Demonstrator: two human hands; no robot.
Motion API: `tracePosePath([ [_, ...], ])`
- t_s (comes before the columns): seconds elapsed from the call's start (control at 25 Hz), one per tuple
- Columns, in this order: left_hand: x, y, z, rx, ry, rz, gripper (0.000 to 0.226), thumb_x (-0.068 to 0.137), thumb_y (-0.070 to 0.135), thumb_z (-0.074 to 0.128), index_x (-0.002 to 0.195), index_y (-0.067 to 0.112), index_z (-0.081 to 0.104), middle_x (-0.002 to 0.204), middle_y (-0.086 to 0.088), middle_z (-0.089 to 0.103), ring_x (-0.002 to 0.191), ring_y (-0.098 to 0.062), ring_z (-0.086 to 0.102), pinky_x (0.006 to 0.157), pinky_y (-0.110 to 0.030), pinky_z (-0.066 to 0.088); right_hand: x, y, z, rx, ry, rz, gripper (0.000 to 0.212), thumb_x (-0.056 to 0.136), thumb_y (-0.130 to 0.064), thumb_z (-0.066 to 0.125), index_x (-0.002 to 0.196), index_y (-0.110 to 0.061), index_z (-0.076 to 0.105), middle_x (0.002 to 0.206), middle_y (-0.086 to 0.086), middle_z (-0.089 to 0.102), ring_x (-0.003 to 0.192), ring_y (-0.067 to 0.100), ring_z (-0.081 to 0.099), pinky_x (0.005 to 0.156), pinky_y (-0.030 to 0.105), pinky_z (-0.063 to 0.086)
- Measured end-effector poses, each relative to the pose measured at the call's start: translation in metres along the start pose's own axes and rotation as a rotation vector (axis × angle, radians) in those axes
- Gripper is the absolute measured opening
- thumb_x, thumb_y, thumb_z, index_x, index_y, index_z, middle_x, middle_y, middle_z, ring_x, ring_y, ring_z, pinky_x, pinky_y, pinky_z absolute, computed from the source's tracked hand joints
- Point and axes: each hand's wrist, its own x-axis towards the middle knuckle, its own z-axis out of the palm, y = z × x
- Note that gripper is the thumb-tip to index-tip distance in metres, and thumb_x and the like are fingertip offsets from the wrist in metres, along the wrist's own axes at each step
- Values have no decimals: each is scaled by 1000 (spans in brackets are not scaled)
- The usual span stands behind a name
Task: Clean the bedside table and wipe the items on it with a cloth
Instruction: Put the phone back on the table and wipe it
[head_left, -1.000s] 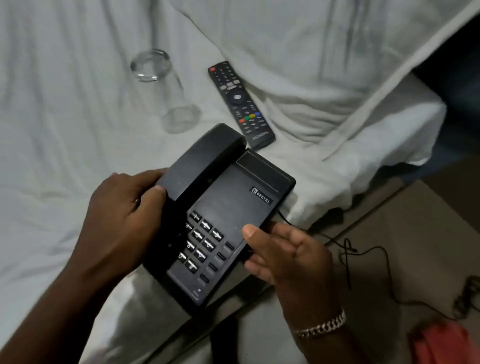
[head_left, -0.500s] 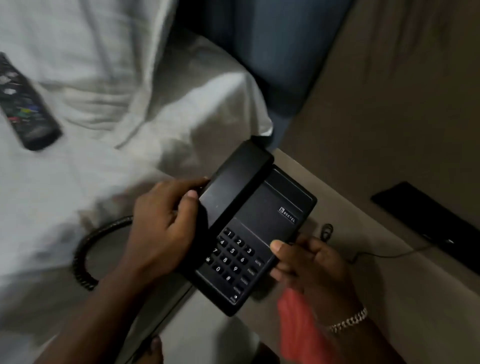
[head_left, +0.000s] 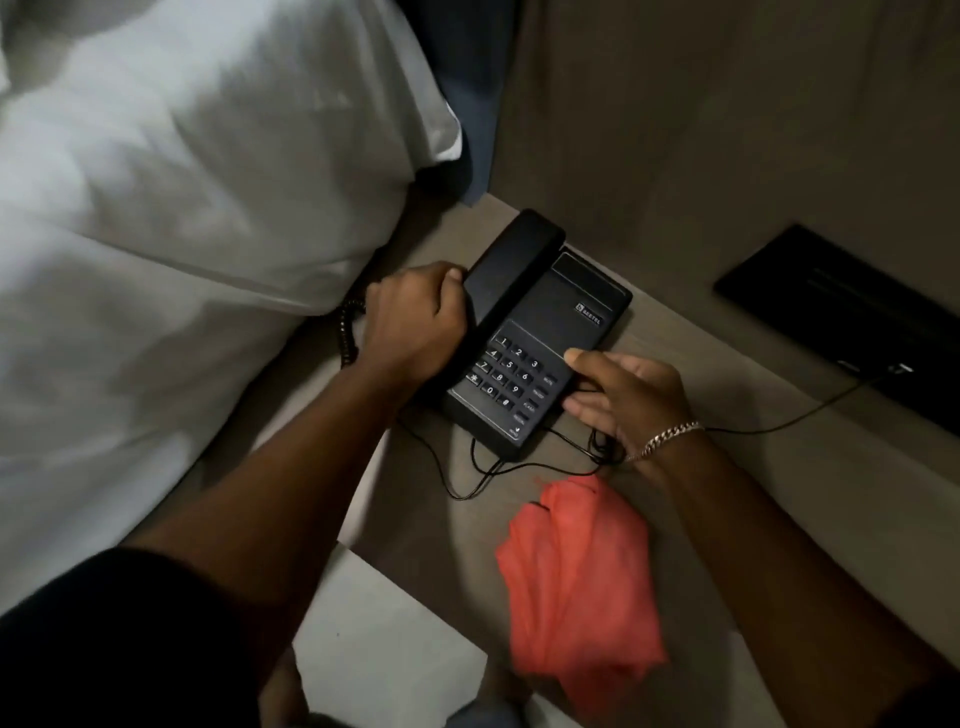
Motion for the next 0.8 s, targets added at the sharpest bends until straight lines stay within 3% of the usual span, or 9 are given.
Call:
tracePosePath([
  [0.12, -4, 0, 4, 47, 55, 2, 32, 93, 26, 35, 81, 12, 63, 74, -16, 63, 79, -34, 60, 74, -37, 39, -4, -7, 4, -37, 21, -17, 56, 79, -13, 76, 124, 8, 51, 110, 28, 65, 89, 30, 69, 58, 23, 61],
  [0.2, -16, 5, -1, 41, 69, 8, 28, 94, 25, 36, 79, 14, 57, 72, -11, 58, 80, -31, 57, 73, -34, 32, -24, -2, 6, -200, 86, -95, 46, 79, -13, 75, 118, 3, 58, 99, 21, 70, 83, 28, 71, 60, 28, 61],
  [0.24, -23, 2, -1, 43, 65, 5, 29, 95, 28, 36, 89, 13, 60, 82, -11, 62, 88, -30, 57, 77, -35, 34, -37, 8, 5, -378, 149, -197, 40, 78, -18, 75, 113, -2, 63, 93, 15, 72, 81, 25, 71, 65, 32, 60],
  [0.32, -43, -6, -3, 58, 11, 8, 40, 95, 36, 35, 121, 12, 54, 118, -13, 61, 118, -29, 51, 102, -44, 33, -75, 38, -4, -732, 258, -505, 29, 77, -28, 74, 101, -15, 69, 90, 3, 73, 87, 21, 68, 77, 36, 56],
  [0.4, -65, -20, -8, 85, -116, 10, 64, 93, 49, 33, 145, 12, 31, 154, -9, 34, 146, -22, 20, 120, -47, 6, -116, 80, -14, -978, 282, -745, 39, 70, -43, 74, 104, -22, 69, 107, 3, 71, 108, 27, 61, 89, 45, 50],
  [0.44, -73, -26, -9, 102, -173, 15, 74, 91, 56, 33, 150, 13, 21, 161, -7, 20, 150, -18, 6, 121, -47, -3, -129, 100, -18, -1083, 278, -753, 54, 65, -52, 73, 111, -24, 68, 121, 6, 66, 119, 32, 54, 93, 50, 47],
  [0.52, -80, -34, -12, 123, -228, 41, 88, 86, 65, 39, 153, 14, 12, 163, -5, 9, 150, -16, -3, 121, -48, -4, -134, 135, -27, -1225, 254, -649, 71, 59, -60, 67, 123, -29, 62, 142, 12, 52, 132, 41, 42, 98, 55, 43],
  [0.64, -76, -34, -14, 93, -250, 38, 99, 80, 69, 47, 153, 14, 7, 164, -5, 7, 150, -16, -4, 122, -47, 0, -118, 148, -35, -1247, 171, -715, 56, 66, -39, 59, 121, -31, 63, 146, 7, 47, 132, 39, 45, 102, 47, 43],
  [0.8, -66, -39, -17, 40, -315, 39, 108, 73, 72, 55, 153, 17, 8, 164, -1, 5, 150, -15, -6, 121, -49, 1, -127, 99, -18, -942, 178, -983, 45, 72, -22, 60, 116, -16, 68, 139, 13, 54, 126, 28, 51, 101, 35, 42],
])
